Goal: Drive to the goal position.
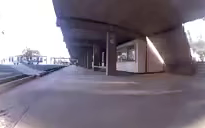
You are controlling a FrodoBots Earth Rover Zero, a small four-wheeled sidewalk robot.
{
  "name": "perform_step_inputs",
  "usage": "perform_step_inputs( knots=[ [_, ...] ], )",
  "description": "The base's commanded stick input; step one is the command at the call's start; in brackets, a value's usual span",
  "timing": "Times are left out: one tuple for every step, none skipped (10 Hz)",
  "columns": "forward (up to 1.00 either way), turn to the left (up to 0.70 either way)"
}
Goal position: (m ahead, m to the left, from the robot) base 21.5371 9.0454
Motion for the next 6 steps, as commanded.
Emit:
perform_step_inputs(
  knots=[
    [0.7,0.35],
    [0.7,0.35],
    [0.7,0.35],
    [0.7,0.32],
    [0.7,0.15],
    [0.7,0.0]
  ],
)
